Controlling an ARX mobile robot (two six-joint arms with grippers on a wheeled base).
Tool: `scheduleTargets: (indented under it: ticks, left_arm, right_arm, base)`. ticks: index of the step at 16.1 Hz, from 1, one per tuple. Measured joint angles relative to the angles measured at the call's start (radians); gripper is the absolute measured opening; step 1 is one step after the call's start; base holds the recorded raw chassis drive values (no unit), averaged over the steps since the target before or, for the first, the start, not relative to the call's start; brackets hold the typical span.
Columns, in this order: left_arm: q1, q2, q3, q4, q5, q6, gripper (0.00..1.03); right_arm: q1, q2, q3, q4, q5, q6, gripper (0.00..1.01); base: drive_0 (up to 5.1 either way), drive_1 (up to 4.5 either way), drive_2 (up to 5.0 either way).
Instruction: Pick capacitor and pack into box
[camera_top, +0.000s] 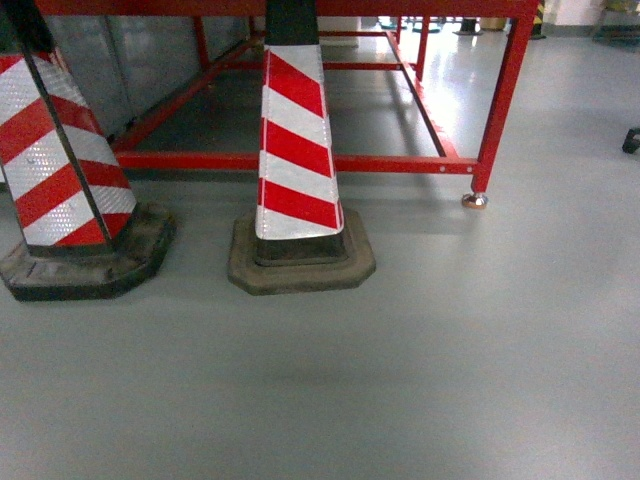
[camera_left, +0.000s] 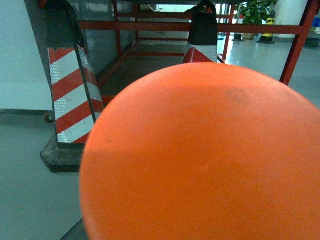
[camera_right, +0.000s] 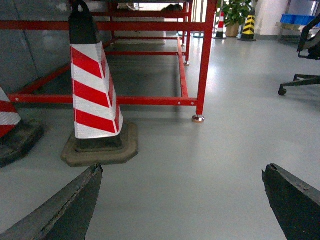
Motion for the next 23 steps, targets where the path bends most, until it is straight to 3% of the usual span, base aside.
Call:
scheduleTargets:
  ticks: [19, 23]
  left_arm:
    - [0.0, 0.0, 0.0, -0.006, 0.002, 0.0, 0.44]
    - [0.0, 0.0, 0.0, -0.007, 0.0, 0.0, 0.44]
  right_arm:
    - [0.0, 0.0, 0.0, -0.008, 0.0, 0.0, 0.98]
    - [0.0, 0.0, 0.0, -0.008, 0.0, 0.0, 0.98]
  base:
    - [0.0, 4.01, -4.0]
    - [0.0, 0.27, -0.2]
